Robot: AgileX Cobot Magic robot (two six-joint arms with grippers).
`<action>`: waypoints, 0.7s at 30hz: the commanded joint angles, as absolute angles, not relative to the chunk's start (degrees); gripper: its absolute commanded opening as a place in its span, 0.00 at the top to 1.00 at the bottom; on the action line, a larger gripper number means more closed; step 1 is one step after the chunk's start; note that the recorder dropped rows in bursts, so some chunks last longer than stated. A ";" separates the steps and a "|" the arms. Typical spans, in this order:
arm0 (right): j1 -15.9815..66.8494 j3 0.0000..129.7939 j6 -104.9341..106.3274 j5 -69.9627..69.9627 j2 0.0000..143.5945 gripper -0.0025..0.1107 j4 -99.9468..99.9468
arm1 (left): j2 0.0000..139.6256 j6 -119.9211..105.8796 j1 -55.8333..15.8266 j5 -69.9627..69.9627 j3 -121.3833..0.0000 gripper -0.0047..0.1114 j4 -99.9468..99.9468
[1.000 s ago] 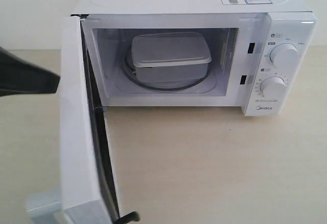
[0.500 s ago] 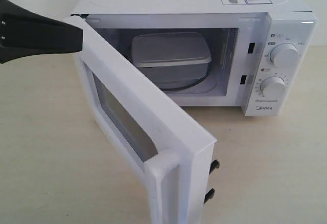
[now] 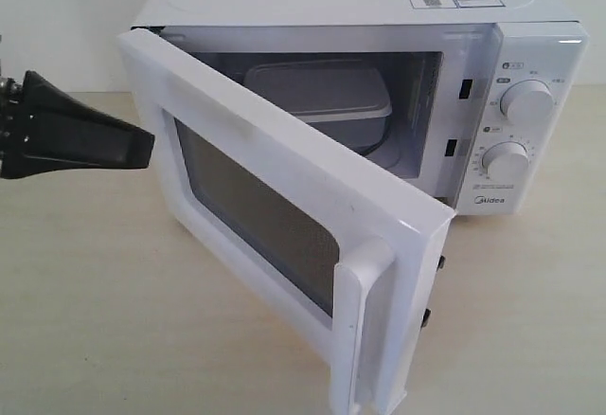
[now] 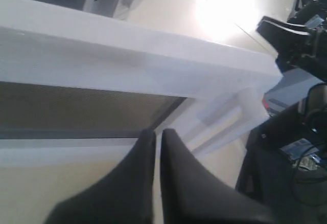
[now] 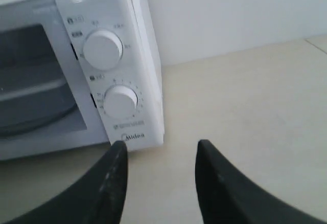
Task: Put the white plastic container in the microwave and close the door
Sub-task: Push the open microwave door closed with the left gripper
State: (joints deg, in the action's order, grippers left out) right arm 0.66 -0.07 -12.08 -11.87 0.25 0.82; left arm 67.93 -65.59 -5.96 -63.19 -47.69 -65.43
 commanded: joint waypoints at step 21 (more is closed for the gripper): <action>0.70 13.32 -31.50 -8.52 0.00 0.61 -1.12 | 90.02 -79.71 -22.07 -44.35 -57.93 0.92 -83.13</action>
